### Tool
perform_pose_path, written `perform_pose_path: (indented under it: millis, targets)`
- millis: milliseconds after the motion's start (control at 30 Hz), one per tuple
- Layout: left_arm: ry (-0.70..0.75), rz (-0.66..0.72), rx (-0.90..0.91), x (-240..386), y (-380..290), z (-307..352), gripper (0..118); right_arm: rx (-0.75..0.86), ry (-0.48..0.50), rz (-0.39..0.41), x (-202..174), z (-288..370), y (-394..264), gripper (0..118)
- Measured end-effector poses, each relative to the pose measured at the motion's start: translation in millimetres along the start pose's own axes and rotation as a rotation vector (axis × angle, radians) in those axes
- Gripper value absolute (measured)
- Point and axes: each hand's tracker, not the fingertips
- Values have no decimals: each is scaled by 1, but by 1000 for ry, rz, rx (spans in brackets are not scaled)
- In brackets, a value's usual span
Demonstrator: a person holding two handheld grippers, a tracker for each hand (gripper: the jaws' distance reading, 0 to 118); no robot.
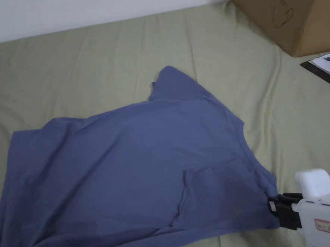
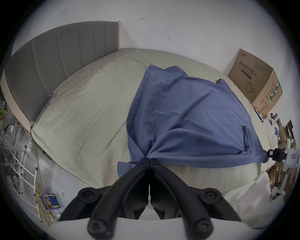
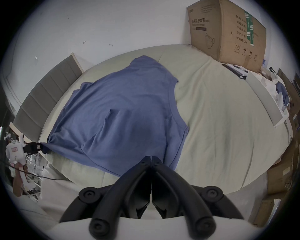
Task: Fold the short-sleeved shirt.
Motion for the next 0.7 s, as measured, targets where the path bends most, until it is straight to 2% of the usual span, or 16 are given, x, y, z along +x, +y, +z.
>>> perform_pose_path:
  millis: [100,267,367,533,567,600,633,667,700]
  targets:
    - [-5,-18,11,-2,17,-4,0,34,31,-29,7,1,21,0]
    - [-14,-88,19,3,74,-32,0,68,4,-6,12,-25,75,0]
    - [22,-193,-18,14,107,-72,0,56,-5,-19,15,-61,107,0]
    - [31,-237,-108,22,131,-133,2,-36,-77,-10,25,-129,125,0]
    - [39,-227,-117,21,132,-138,8,-56,-81,-2,22,-134,125,0]
    - [34,-218,-117,26,135,-135,30,-42,-91,3,20,-136,123,0]
    - [26,-204,-120,25,137,-135,56,-39,-100,17,18,-136,122,0]
    - [28,-192,-120,23,138,-133,85,-47,-109,27,16,-135,122,6]
    - [27,-185,-119,21,139,-130,105,-41,-115,37,13,-131,122,33]
